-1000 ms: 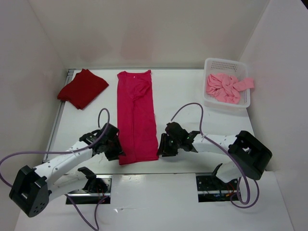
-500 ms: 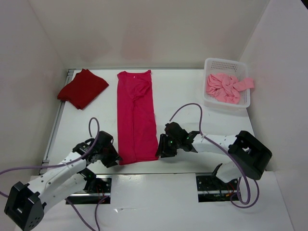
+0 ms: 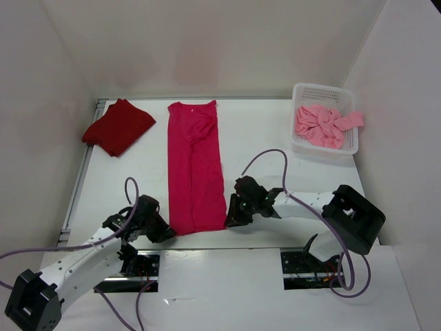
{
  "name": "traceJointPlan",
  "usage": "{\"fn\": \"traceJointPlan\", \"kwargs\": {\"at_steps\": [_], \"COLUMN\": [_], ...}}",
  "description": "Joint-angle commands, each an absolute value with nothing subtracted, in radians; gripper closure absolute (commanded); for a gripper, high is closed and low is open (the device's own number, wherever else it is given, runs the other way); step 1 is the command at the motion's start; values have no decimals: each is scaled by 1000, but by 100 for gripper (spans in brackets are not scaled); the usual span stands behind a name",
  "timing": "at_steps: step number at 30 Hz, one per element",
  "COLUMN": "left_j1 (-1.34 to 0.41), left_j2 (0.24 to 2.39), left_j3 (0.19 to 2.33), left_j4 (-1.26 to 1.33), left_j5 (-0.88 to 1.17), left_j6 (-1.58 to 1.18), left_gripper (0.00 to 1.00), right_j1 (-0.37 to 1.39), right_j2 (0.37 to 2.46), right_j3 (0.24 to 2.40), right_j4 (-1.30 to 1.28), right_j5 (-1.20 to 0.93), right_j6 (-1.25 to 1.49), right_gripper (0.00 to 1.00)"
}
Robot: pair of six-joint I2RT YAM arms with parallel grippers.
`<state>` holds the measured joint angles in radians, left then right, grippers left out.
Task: Fold and stack the t-shirts
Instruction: Grab the bottom of the folded rectangular tshirt with both arms
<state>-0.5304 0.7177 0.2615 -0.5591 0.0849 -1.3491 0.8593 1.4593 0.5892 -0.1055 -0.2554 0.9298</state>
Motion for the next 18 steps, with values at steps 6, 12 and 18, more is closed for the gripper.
{"fn": "traceJointPlan", "kwargs": {"at_steps": [6, 12, 18], "left_j1": [-528, -528, -418], "left_j2": [667, 689, 797], "left_j3": [268, 383, 566], "left_j4": [-586, -650, -629], "left_j5": [101, 114, 152], "left_j6": [-1353, -1261, -1156], "left_gripper": [96, 100, 100], "right_j1": [874, 893, 750], "right_j2": [1488, 1412, 1316], "right_j3": [620, 640, 773], "right_j4": [-63, -144, -262], "right_j5": [-255, -236, -221], "right_j6": [946, 946, 844], "right_gripper": [89, 100, 100]}}
